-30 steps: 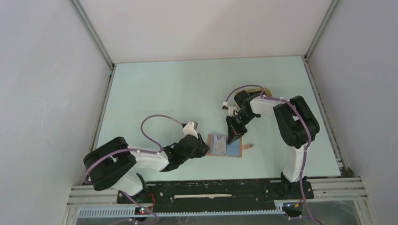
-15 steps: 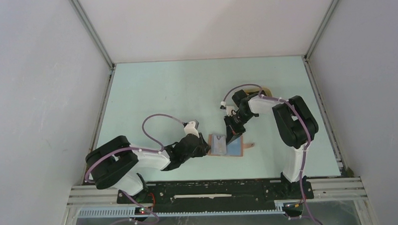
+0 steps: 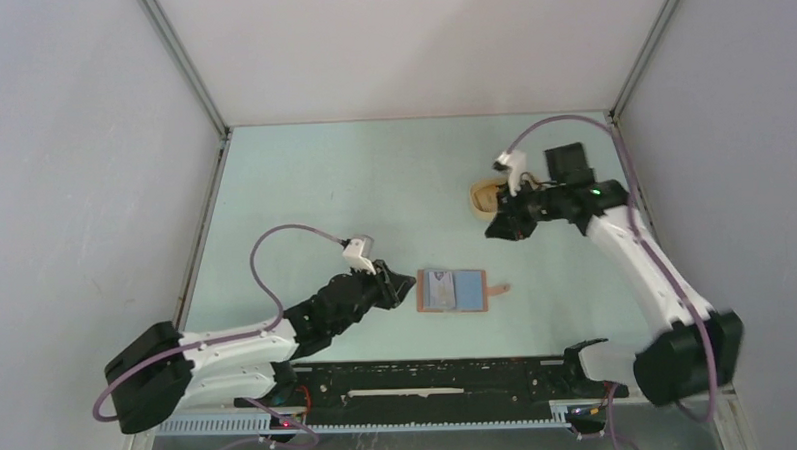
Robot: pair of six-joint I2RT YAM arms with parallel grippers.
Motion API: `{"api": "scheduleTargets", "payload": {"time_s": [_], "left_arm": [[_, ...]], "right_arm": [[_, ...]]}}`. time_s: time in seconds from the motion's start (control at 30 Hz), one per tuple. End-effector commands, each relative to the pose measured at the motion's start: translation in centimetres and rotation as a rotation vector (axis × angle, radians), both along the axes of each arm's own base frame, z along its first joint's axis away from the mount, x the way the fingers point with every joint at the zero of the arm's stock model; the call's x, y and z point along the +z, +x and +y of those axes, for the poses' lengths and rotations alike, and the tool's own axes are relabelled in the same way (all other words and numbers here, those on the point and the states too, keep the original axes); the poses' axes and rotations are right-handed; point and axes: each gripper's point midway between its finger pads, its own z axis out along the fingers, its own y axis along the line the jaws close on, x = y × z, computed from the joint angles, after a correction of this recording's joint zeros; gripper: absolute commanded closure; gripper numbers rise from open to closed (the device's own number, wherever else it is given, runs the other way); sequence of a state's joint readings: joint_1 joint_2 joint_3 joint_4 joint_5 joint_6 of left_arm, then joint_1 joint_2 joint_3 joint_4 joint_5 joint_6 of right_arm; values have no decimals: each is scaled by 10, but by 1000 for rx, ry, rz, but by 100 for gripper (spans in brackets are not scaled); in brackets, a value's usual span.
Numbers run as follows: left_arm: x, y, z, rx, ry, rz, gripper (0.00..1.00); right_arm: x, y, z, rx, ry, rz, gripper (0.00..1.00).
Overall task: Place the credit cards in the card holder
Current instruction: Insert the credit card into the card holder.
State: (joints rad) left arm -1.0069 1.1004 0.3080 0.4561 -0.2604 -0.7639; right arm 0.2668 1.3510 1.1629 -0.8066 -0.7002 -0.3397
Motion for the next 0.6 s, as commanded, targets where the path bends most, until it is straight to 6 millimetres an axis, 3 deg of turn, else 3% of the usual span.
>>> {"api": "scheduleTargets", "payload": {"time_s": [0.0,0.03,0.1,0.2,0.3,0.37,0.57], "left_arm": [[34,2,16,11,-40,-173,61],[44,2,20,19,-59,-203,56],[54,2,25,28,-70,-238,39],[58,4,26,31,-82,-248,2],[47,4,20,30,-108,-173,0],[30,2,14,28,-107,-87,0],[-24,-5,-5,25,-90,132,13]], "right_arm": [[54,-22,-12,98,133,-272,56],[57,-27,-13,111,167,-284,39],[52,-49,-12,212,243,-260,26],[30,-61,-7,254,245,-122,25],[-14,-51,-17,166,73,31,29],[-42,-40,-32,81,-43,94,32],[-91,-27,-62,-12,-263,176,33]]}}
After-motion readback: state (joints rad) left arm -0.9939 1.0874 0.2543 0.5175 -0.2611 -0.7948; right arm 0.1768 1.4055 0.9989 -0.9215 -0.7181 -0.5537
